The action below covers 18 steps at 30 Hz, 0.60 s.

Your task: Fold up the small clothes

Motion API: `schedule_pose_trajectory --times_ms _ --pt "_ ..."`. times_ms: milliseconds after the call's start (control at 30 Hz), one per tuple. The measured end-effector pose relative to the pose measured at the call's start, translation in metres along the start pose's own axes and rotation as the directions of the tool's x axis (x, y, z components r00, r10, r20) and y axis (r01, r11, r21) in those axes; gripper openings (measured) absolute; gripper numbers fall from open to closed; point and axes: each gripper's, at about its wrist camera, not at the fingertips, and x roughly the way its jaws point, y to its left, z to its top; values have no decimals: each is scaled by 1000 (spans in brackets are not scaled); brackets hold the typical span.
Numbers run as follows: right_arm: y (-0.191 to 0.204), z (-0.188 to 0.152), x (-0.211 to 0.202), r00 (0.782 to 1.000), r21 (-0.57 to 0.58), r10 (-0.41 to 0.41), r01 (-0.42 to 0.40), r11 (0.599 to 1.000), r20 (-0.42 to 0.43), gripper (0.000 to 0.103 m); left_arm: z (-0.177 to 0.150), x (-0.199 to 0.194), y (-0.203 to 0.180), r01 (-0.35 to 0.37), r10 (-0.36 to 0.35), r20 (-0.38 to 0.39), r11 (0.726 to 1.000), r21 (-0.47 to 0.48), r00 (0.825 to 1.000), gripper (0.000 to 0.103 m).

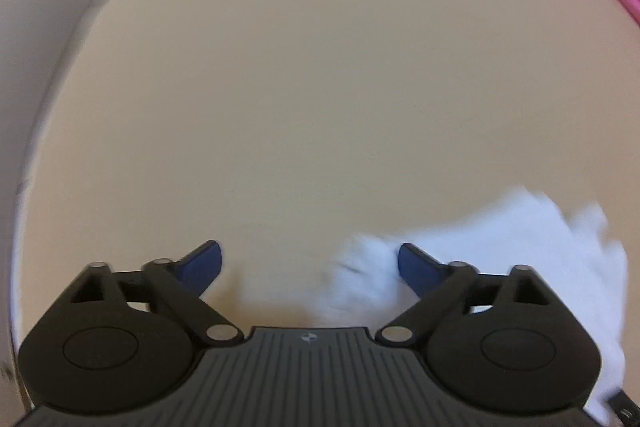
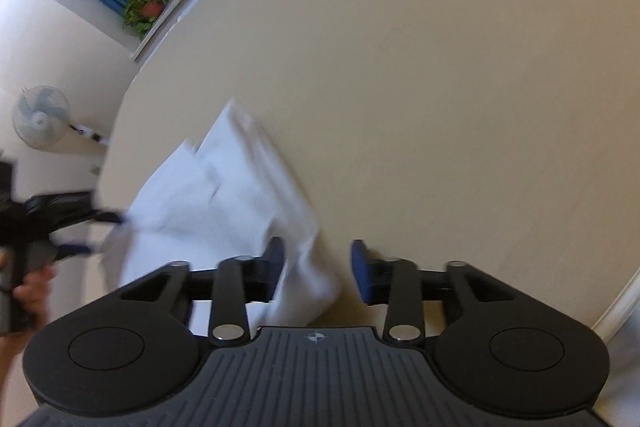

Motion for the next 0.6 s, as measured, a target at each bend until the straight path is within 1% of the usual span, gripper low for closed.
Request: schedule_pose_trajectory --times_ms 33,67,100,133,167,233,267,300,367,400,433,467,500,533,567,600 --pt "3 6 -6 999 -45 -12 14 999 32 45 -2 -5 19 -9 10 14 998 -63 1000 97" --pt "5 12 -12 998 -94 -3 8 996 58 45 -5 -8 35 10 -9 14 994 -108 1000 97" --pt "10 16 -11 998 -129 20 -12 992 62 45 -9 -12 45 39 -38 16 990 -133 999 97" --pt "17 20 -13 997 -172 59 -49 984 51 45 -15 -18 53 69 -66 25 987 -145 998 97" --pt "29 22 -13 994 -232 106 -96 968 30 45 -23 -23 56 91 -87 36 986 -142 996 97" --pt "51 20 -12 986 -350 168 -163 922 -16 45 -44 -33 54 131 -127 34 984 -121 991 97" --pt "66 12 -8 980 -423 193 -197 884 -52 44 -58 -38 51 168 -165 32 980 -104 986 97" --pt "76 5 -5 977 -471 196 -213 856 -85 44 -71 -41 44 199 -197 29 976 -87 980 97" --pt "89 -18 9 977 -568 152 -211 795 -151 42 -103 -39 27 225 -225 -5 973 -45 974 97" --pt "90 -31 16 981 -618 102 -183 764 -165 41 -123 -35 23 228 -229 -24 973 -19 973 97" --pt "86 -42 21 986 -666 49 -144 732 -160 40 -141 -29 17 217 -217 -46 976 4 975 99" --pt "77 -53 20 990 -706 30 -120 698 -138 37 -157 -23 15 202 -201 -56 979 17 978 101" --pt "68 -61 15 993 -736 29 -101 670 -110 37 -172 -22 17 190 -190 -35 982 5 981 103" --pt "60 -67 9 996 -762 21 -84 642 -92 37 -186 -25 25 204 -204 1 978 -31 979 103" --pt "53 -71 1 996 -777 9 -72 626 -85 38 -197 -29 35 224 -224 14 972 -63 975 103" --pt "50 -71 -3 996 -779 -3 -65 624 -86 38 -202 -32 43 234 -234 15 967 -98 972 103"
